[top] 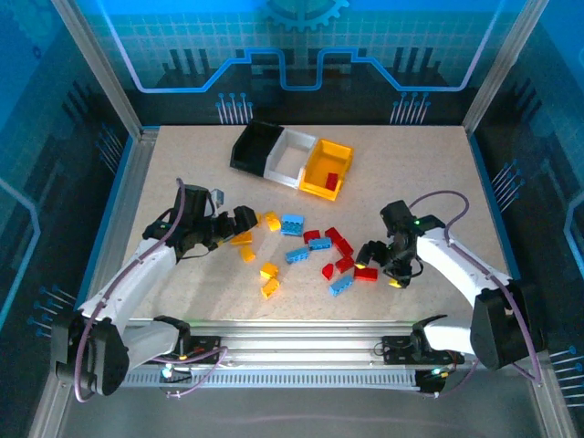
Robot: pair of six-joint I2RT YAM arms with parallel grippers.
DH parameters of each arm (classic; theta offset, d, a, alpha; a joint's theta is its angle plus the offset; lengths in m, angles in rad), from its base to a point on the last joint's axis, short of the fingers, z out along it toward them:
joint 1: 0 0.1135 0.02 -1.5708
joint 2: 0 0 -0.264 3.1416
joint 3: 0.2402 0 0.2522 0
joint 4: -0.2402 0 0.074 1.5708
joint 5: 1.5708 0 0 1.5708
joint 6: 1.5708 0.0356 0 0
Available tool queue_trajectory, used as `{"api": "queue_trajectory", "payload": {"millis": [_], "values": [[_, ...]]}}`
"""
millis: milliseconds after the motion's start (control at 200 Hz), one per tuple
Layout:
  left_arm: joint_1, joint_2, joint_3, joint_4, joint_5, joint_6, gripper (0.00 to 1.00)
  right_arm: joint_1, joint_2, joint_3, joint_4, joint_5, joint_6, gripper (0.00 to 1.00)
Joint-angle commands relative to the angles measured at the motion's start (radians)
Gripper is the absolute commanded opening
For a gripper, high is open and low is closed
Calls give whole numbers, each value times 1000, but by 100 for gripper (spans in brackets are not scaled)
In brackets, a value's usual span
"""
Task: Sort the legos into containers by color
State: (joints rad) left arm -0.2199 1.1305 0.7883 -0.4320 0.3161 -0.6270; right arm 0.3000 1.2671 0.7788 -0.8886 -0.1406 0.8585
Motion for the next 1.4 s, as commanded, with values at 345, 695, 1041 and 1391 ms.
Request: {"api": "queue_trajectory", "payload": {"millis": [345, 695, 1041, 1391], "values": [[-7, -37, -39, -8, 11, -18, 99, 4, 30, -39, 56, -20, 37, 93], [-6, -35, -35, -20, -6, -8, 99, 89, 214, 67, 75, 33, -18, 90], [-6, -27, -21, -40, -17, 5, 99, 104, 316, 93, 93, 60, -45, 89], [-6, -48, -48, -33, -24, -17, 99, 46, 297, 57, 99, 75, -79, 83]]}}
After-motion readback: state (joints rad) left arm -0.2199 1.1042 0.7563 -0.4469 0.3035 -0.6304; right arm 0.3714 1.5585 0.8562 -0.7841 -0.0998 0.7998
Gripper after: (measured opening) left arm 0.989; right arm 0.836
